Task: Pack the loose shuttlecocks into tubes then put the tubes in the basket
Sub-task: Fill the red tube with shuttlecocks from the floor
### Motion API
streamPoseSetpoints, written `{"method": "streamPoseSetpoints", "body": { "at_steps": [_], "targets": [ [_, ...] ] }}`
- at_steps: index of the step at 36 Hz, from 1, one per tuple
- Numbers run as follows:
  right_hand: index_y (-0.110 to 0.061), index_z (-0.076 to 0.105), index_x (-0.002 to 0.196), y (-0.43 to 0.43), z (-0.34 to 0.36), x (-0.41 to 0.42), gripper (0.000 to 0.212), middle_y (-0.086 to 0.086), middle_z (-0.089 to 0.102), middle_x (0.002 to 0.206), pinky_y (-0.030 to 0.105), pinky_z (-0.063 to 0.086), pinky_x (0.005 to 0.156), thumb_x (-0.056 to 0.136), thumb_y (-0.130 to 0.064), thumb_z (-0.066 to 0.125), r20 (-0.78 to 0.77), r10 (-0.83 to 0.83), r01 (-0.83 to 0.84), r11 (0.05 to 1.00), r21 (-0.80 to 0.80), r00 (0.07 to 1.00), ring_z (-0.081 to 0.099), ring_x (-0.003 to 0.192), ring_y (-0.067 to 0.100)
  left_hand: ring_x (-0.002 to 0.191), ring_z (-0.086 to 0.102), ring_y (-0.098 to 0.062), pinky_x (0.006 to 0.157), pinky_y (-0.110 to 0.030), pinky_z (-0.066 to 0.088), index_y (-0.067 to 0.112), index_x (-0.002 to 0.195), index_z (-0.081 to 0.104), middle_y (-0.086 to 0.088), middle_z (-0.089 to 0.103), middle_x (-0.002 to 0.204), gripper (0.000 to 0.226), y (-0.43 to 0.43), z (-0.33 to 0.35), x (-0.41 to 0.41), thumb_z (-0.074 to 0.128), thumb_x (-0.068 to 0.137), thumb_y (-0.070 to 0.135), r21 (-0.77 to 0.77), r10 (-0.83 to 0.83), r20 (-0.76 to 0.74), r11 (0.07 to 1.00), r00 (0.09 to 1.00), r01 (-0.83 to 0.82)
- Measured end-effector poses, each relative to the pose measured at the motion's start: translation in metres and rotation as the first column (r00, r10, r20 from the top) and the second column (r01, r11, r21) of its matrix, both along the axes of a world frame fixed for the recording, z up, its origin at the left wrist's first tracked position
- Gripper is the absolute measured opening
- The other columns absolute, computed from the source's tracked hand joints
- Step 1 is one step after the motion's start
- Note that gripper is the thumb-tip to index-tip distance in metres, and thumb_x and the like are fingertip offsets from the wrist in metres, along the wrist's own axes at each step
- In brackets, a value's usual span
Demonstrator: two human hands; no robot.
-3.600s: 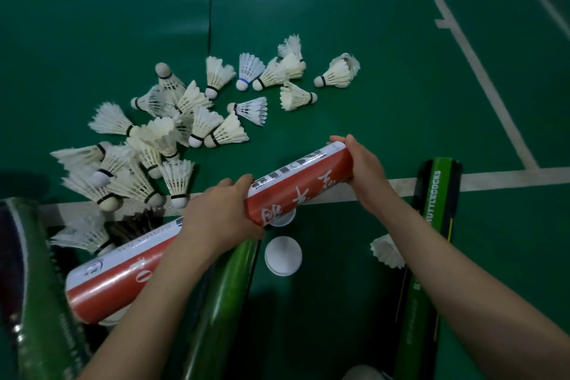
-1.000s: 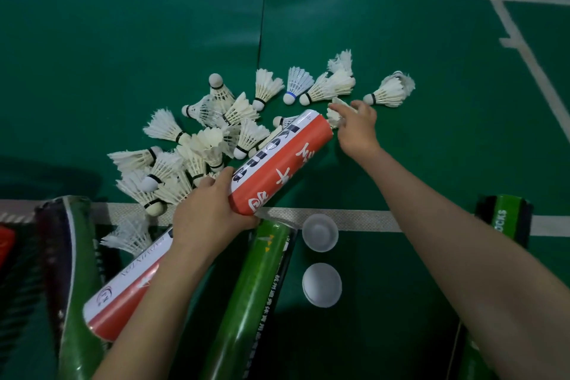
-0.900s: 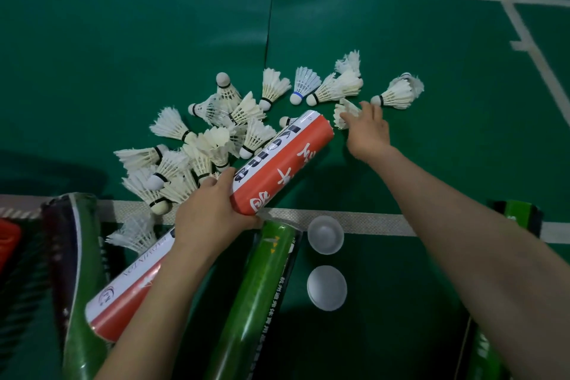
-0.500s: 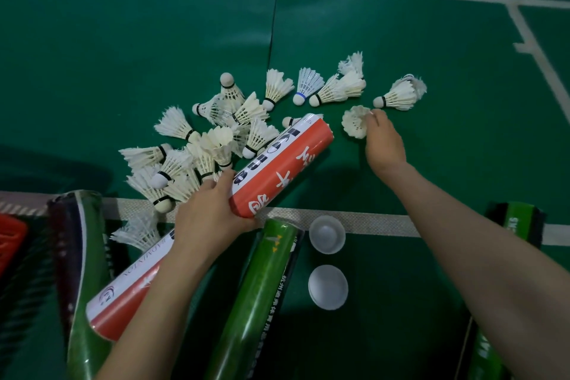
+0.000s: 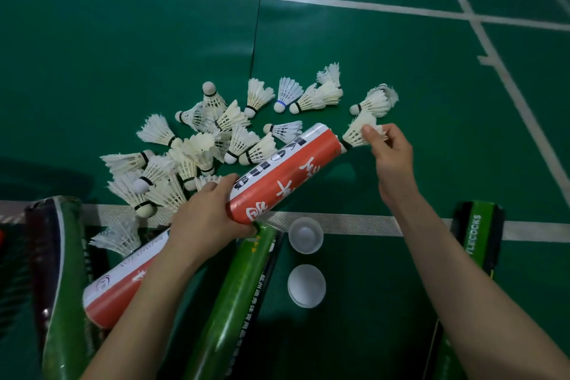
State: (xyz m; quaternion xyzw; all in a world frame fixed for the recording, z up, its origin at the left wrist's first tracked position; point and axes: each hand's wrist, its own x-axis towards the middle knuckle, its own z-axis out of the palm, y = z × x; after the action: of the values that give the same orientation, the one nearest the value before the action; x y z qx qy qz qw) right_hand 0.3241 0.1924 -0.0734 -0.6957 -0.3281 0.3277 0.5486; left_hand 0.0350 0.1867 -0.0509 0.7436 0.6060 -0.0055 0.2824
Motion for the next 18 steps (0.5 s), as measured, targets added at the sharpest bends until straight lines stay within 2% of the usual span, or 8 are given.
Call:
{"method": "streamPoseSetpoints", "body": {
  "at_steps": [1,3,5,8,12,15,16,18],
  "targets": [
    [-0.02,0.058,0.079,-0.001,0.001,0.004,0.042,0.023,0.055,0.114,0.052,0.044,0.097,0.074,-0.06,0.068,-0.001,-0.028,0.028,1.0,0.0,1.0,0.054,0.1,0.035,0.107,0.055,-0.021,0.085,-0.035,0.049,0.031,0.145,0.027,0.002,0.053,0.125,0.101,-0.001,0.0,0.001,0.082,0.061,0.048,0.003,-0.011,0.004,1.0,1.0,0.011],
    [-0.024,0.058,0.078,-0.002,0.008,0.008,0.036,0.022,0.056,0.116,0.051,0.044,0.098,0.075,-0.059,0.068,-0.033,-0.082,0.083,0.996,0.03,0.996,0.055,0.102,0.035,0.109,0.054,-0.02,0.084,-0.035,0.049,0.033,0.145,0.027,0.004,0.052,0.126,0.101,-0.002,0.002,0.003,0.081,0.061,0.049,0.012,-0.034,0.008,0.999,0.999,0.034],
    [-0.025,0.055,0.075,-0.004,0.016,0.008,0.022,0.011,0.061,0.095,0.042,0.045,0.086,0.086,-0.042,0.064,-0.093,-0.081,0.089,0.992,0.086,0.992,0.054,0.087,0.023,0.109,0.054,-0.02,0.084,-0.035,0.049,0.034,0.145,0.028,0.005,0.052,0.126,0.101,-0.003,0.003,0.004,0.081,0.061,0.05,0.021,-0.059,0.01,0.998,0.998,0.058],
    [-0.017,0.052,0.077,-0.008,0.02,0.001,0.021,-0.002,0.058,0.077,0.03,0.044,0.075,0.097,-0.023,0.052,-0.139,0.063,-0.053,0.996,0.075,0.988,0.053,0.073,0.012,0.107,0.055,-0.02,0.085,-0.037,0.049,0.034,0.144,0.029,0.005,0.052,0.124,0.1,-0.005,0.002,0.005,0.081,0.061,0.049,0.025,-0.08,0.037,0.997,0.996,0.079],
    [-0.014,0.046,0.076,-0.011,0.019,-0.011,0.027,-0.003,0.052,0.07,0.019,0.043,0.064,0.101,-0.02,0.042,-0.1,0.2,-0.196,0.979,0.048,0.975,0.05,0.063,0.006,0.107,0.054,-0.019,0.084,-0.036,0.048,0.033,0.144,0.03,0.006,0.052,0.123,0.099,-0.008,0.002,0.005,0.081,0.061,0.048,0.021,-0.083,0.075,0.996,0.994,0.082],
    [-0.017,0.05,0.09,-0.01,0.02,-0.012,0.023,-0.001,0.054,0.086,0.025,0.042,0.074,0.102,-0.031,0.036,-0.043,0.184,-0.181,0.981,0.072,0.982,0.052,0.077,0.01,0.106,0.054,-0.02,0.086,-0.038,0.048,0.033,0.144,0.03,0.006,0.051,0.123,0.1,-0.009,0.002,0.003,0.082,0.06,0.048,0.013,-0.084,0.087,0.996,0.993,0.083],
    [-0.021,0.053,0.103,-0.01,0.022,-0.01,0.025,0.0,0.059,0.101,0.026,0.043,0.083,0.101,-0.037,0.034,-0.022,0.187,-0.185,0.98,0.078,0.982,0.056,0.091,0.011,0.106,0.054,-0.02,0.086,-0.039,0.048,0.034,0.143,0.03,0.005,0.051,0.123,0.101,-0.009,0.002,0.002,0.082,0.059,0.049,0.012,-0.089,0.089,0.996,0.992,0.088],
    [-0.026,0.05,0.129,-0.009,0.025,-0.007,0.038,-0.001,0.055,0.131,0.021,0.039,0.098,0.102,-0.043,0.03,0.034,0.203,-0.204,0.978,0.046,0.979,0.05,0.12,0.009,0.104,0.055,-0.021,0.086,-0.04,0.049,0.035,0.142,0.031,0.005,0.052,0.121,0.1,-0.009,0.001,0.0,0.082,0.058,0.049,0.014,-0.105,0.094,0.994,0.99,0.104]
  ]
}}
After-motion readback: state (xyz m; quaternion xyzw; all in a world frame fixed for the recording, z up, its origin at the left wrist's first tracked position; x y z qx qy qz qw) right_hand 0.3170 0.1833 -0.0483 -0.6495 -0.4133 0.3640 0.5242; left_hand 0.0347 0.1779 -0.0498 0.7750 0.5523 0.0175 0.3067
